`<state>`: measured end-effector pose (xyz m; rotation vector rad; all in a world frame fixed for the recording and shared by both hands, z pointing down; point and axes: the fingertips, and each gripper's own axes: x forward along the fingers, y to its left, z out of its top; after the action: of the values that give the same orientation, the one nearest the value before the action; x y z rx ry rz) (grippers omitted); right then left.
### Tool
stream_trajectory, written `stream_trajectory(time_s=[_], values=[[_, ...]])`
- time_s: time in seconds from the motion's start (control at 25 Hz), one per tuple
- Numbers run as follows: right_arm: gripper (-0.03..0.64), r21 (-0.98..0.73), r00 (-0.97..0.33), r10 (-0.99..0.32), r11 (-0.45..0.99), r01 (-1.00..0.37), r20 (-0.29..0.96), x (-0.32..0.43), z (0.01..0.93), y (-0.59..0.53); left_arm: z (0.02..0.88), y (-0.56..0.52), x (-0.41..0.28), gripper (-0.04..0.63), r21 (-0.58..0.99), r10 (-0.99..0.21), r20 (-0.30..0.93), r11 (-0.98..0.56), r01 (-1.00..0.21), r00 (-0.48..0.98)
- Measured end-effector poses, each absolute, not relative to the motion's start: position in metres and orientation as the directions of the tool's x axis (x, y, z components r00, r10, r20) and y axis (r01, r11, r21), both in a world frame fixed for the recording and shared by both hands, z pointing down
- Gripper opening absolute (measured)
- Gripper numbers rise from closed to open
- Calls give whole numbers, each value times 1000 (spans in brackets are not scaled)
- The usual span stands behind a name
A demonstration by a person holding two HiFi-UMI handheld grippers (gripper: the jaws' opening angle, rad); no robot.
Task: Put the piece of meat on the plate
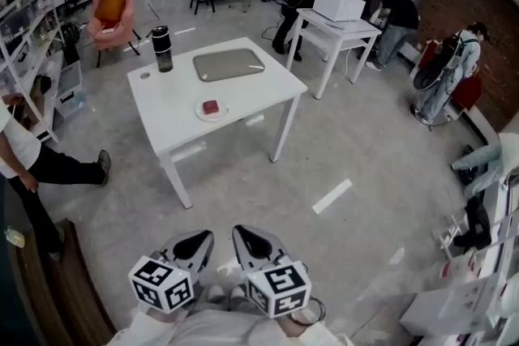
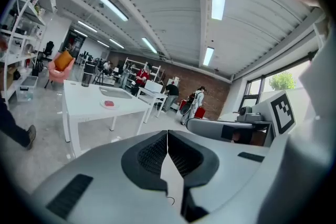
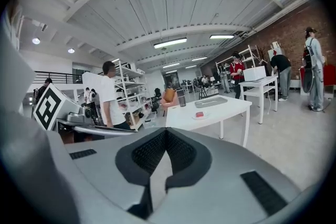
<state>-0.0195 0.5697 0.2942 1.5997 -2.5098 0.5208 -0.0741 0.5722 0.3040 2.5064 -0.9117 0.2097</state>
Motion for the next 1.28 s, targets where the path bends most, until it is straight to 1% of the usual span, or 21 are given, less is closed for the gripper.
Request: stream_trajectory(time_s=[0.2, 0.4, 0.6, 0.84, 1.08, 1.28], values=[[15, -260, -493, -830, 432, -864, 260, -25, 295, 575, 309, 575, -67, 12, 389, -556, 295, -673, -629, 777], [15, -248, -497, -820, 437, -864, 285, -17, 302, 576, 315, 573, -60, 12, 407, -550, 292, -668, -622, 782], [15, -268, -517, -808, 451, -851, 282, -2, 309, 578, 321, 575, -53, 12, 402, -570, 301, -650, -644, 764], [15, -294, -554, -779, 478, -828, 294, 1, 329, 579, 340, 576, -57, 12, 429, -613, 321, -586, -688, 722], [15, -290, -528, -803, 454, -843, 277, 12, 333, 540, 350, 537, -56, 12, 448, -607, 321, -578, -682, 727], [15, -279, -500, -815, 428, -860, 292, 13, 335, 479, 348, 471, -63, 12, 442, -623, 313, -573, -690, 717]])
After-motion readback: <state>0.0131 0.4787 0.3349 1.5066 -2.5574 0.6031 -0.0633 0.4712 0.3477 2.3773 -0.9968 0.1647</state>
